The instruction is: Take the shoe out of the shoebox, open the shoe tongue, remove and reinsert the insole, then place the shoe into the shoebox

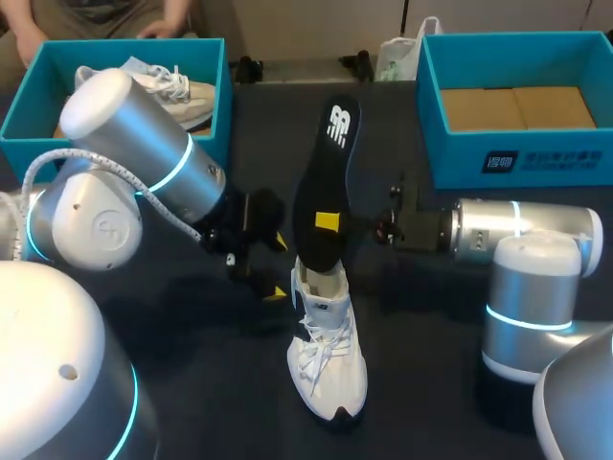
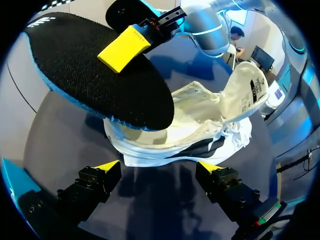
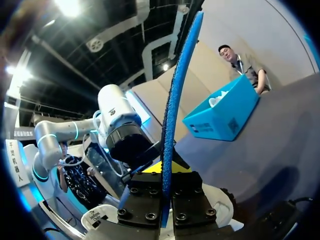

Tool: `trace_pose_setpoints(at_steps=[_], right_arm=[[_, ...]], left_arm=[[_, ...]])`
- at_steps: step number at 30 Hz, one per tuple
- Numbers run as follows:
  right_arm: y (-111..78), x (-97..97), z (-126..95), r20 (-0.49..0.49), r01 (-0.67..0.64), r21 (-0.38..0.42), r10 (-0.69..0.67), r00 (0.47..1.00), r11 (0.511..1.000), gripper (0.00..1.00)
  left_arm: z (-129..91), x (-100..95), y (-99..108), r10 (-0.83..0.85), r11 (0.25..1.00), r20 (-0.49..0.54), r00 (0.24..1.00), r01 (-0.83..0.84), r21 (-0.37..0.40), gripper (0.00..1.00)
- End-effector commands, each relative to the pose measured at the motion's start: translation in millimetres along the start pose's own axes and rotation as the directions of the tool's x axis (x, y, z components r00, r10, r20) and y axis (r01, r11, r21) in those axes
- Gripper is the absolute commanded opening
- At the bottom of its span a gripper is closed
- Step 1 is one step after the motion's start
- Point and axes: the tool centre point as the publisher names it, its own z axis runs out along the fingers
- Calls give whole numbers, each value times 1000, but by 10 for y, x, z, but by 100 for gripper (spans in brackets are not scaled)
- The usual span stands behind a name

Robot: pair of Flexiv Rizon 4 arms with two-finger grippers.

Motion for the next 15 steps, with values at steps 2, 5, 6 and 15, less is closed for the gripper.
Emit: trace_pose_setpoints(at_steps=[2,5,6,15], right_arm=[[27,-12,55,-2,10,0,-10,1000,1000,0],[33,-20,81,-6,20,-5,-20,1000,1000,0],[29,-25,89,-7,22,-7,-22,1000,1000,0],[-44,-89,83,-41,43,-22,-44,998,999,0]], left_arm=[[48,-13,-26,-3,1000,2,1000,3,-4,100],[50,-9,-33,-9,1000,-9,1000,9,-5,100],[50,-9,-33,-9,1000,-9,1000,9,-5,100],[50,-9,-33,-9,1000,-9,1000,9,-5,100]])
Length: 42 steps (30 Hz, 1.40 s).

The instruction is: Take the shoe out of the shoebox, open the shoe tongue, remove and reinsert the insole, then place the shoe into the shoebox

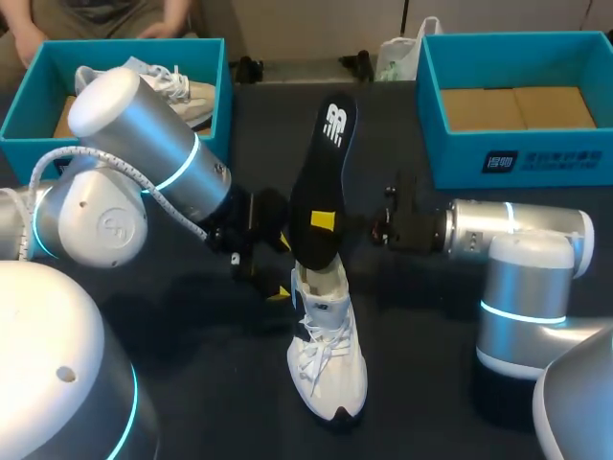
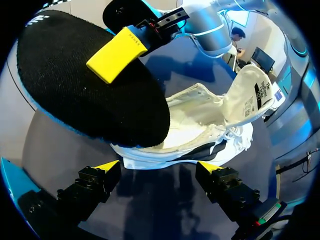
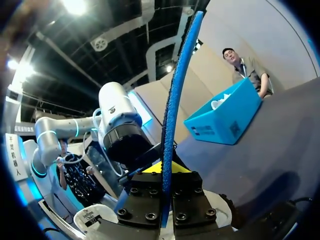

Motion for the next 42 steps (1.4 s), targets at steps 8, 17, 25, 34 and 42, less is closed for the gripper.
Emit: trace_pose_setpoints(at_steps=[8,17,25,34,42], right_arm=[[-128,-84,-25,-87,48,24,-46,995,999,0],[-237,-87,-64,-129,68,21,-64,990,997,0],[-336,-71,-74,-146,75,37,-69,987,996,0],[-478,-55,-42,-155,67,72,-56,986,995,0],[-674,-28,-71,-133,36,83,-25,991,996,0]], left_arm=[[11,-3,0,1,1000,-1,1000,-1,0,100],[11,-3,0,1,1000,-1,1000,-1,0,100],[11,-3,0,1,1000,-1,1000,-1,0,100],[11,-3,0,1,1000,-1,1000,-1,0,100],[11,-3,0,1,1000,-1,1000,-1,0,100]])
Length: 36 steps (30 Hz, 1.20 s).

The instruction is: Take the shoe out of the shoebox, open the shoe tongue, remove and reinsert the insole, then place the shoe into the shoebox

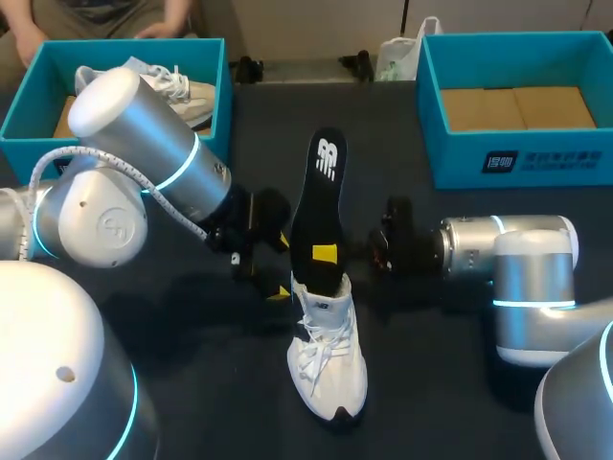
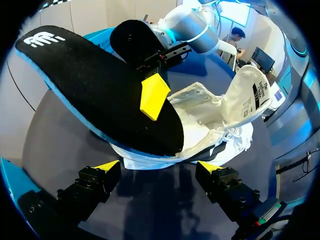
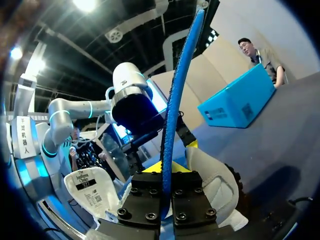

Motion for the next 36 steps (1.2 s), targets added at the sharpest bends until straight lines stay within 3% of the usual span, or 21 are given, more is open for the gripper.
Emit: trace_pose_setpoints(at_steps=[1,20,25,27,36], right_arm=[[-131,33,9,17,-10,-3,10,1000,1000,0],[-494,125,3,73,-131,44,127,989,990,0],[-466,129,28,69,-134,53,130,989,990,0],[-426,140,43,63,-124,60,120,991,991,13],[-268,193,78,49,-80,83,76,996,993,22]], left_arm=[[10,-2,1,1,1000,-1,1000,-1,0,100],[10,-2,1,1,1000,-1,1000,-1,0,100],[10,-2,1,1,1000,-1,1000,-1,0,100],[10,-2,1,1,1000,-1,1000,-1,0,100],[10,-2,1,1,1000,-1,1000,-1,0,100]])
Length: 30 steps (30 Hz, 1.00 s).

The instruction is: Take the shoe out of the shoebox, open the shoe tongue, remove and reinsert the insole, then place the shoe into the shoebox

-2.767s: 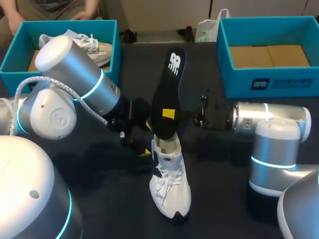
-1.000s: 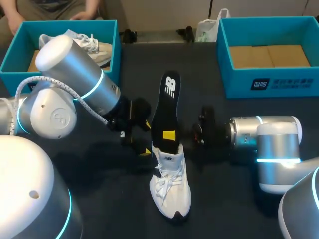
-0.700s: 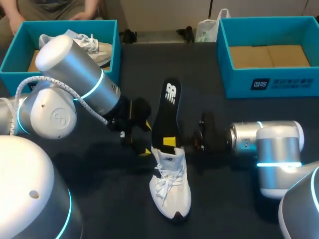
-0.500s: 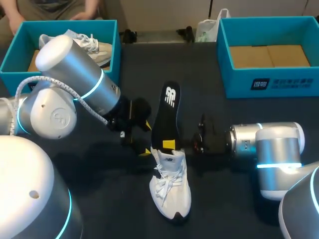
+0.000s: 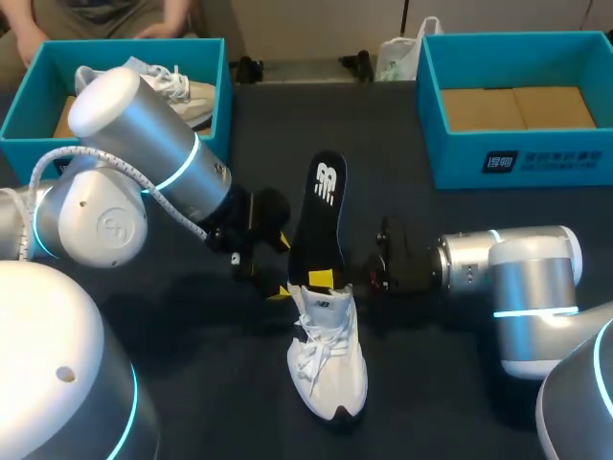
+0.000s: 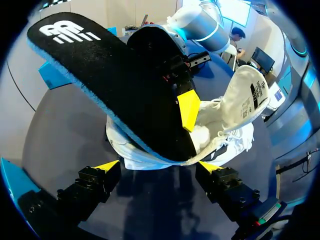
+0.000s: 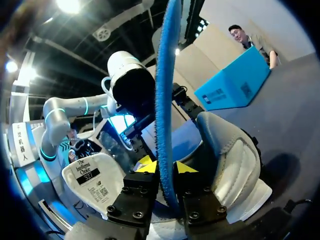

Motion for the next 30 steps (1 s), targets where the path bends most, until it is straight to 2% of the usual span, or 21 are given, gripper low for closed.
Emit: trace_pose_setpoints(at_steps=[1,8,18,22,26,30], right_arm=[[48,19,29,13,6,14,-6,1000,1000,22],[103,46,37,12,26,18,-26,1000,1000,33],[141,37,36,10,38,20,-39,999,999,32],[148,13,27,1,41,11,-41,999,999,36],[197,0,44,-7,56,16,-56,998,998,34],[216,-6,55,-11,62,19,-62,998,998,25]], left_arm=[[10,-2,0,1,1000,0,1000,-1,0,100],[10,-2,0,1,1000,0,1000,-1,0,100],[10,-2,0,1,1000,0,1000,-1,0,100],[10,-2,0,1,1000,0,1000,-1,0,100],[10,-2,0,1,1000,0,1000,-1,0,100],[10,-2,0,1,1000,0,1000,-1,0,100]])
